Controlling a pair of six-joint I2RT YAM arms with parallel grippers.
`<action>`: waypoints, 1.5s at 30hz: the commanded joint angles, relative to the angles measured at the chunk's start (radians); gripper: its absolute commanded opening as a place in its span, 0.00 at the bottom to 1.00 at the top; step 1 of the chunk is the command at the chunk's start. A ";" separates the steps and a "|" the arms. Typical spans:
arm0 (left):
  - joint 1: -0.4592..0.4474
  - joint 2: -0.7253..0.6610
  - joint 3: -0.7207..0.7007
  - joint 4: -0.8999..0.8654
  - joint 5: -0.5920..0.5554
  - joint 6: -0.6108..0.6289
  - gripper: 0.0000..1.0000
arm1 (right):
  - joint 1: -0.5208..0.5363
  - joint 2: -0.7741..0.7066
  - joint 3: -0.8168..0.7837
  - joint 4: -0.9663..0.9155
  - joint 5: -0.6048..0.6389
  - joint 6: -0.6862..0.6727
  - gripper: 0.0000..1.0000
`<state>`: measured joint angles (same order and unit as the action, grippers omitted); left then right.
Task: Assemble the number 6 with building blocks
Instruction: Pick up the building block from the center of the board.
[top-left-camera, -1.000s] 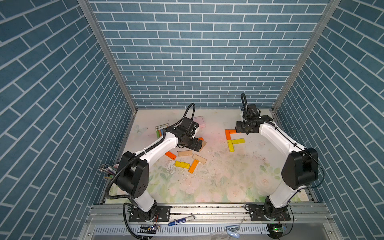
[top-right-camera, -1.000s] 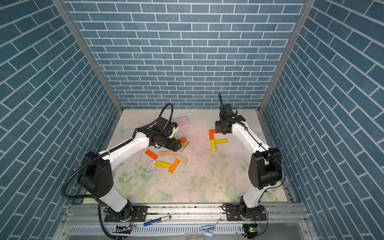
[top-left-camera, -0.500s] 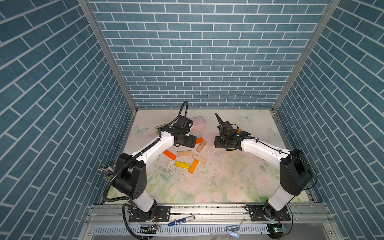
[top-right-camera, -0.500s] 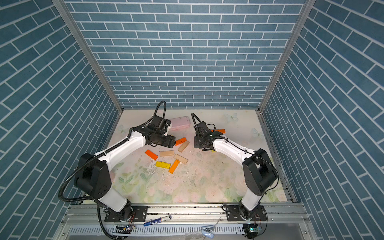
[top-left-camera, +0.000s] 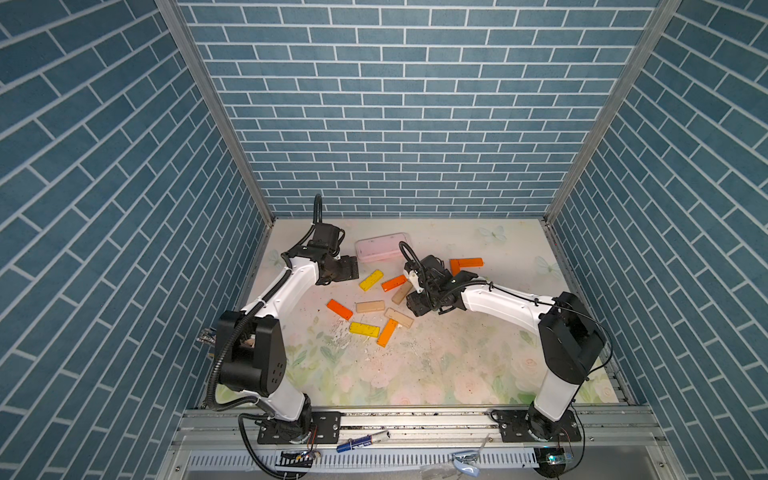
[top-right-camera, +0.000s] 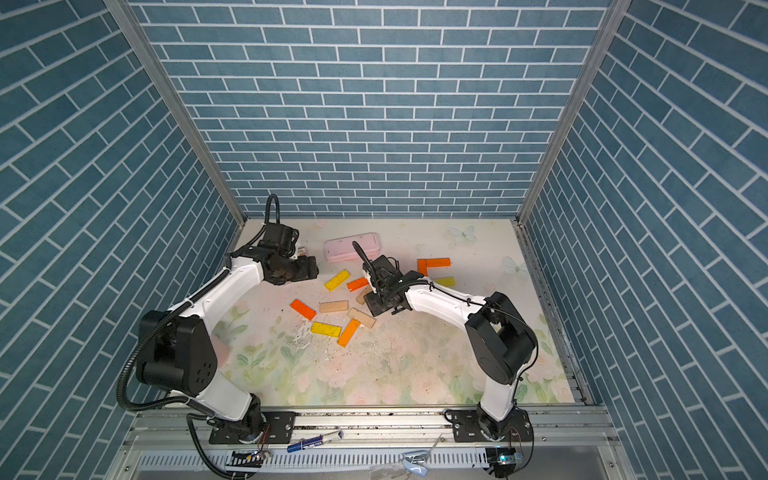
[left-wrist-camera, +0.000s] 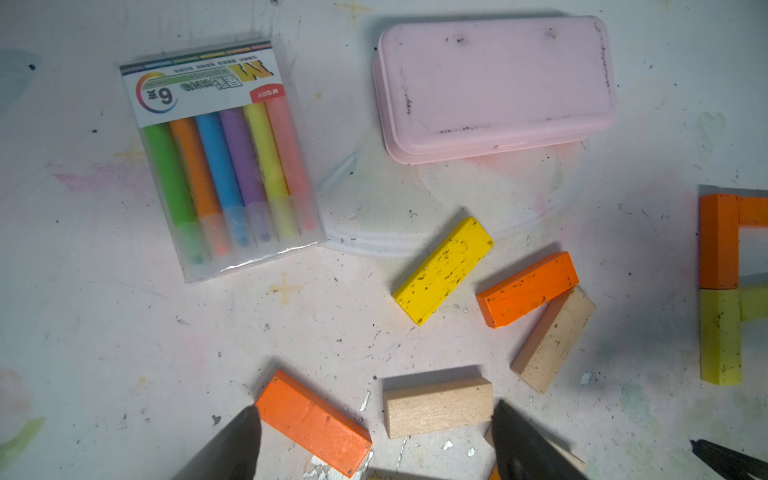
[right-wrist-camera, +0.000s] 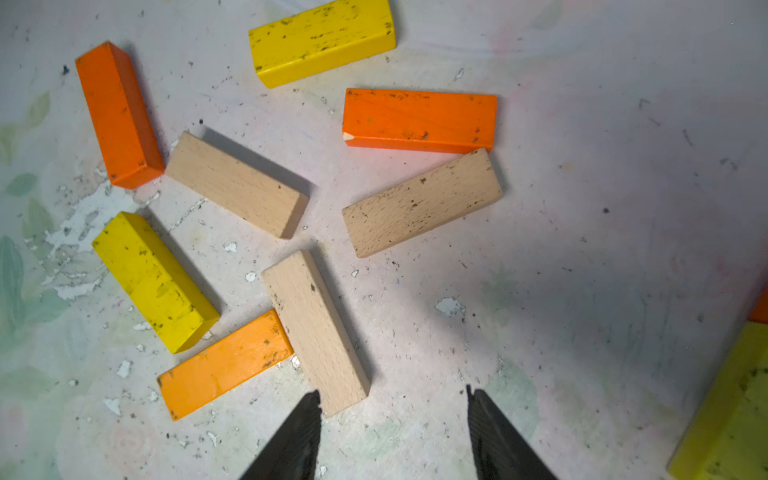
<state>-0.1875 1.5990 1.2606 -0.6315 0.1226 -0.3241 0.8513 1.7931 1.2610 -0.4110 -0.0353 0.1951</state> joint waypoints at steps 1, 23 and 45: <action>0.008 -0.026 -0.014 0.015 0.014 -0.027 0.88 | 0.019 0.051 0.010 -0.026 -0.046 -0.145 0.59; 0.010 -0.020 -0.024 0.049 0.068 -0.028 0.89 | 0.071 0.190 0.066 -0.049 -0.094 -0.237 0.56; 0.008 -0.023 -0.034 0.065 0.098 -0.035 0.89 | -0.089 -0.317 -0.201 -0.064 0.108 -0.109 0.13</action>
<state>-0.1825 1.5967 1.2446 -0.5808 0.2108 -0.3416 0.8322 1.5536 1.1206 -0.4519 0.0257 0.0208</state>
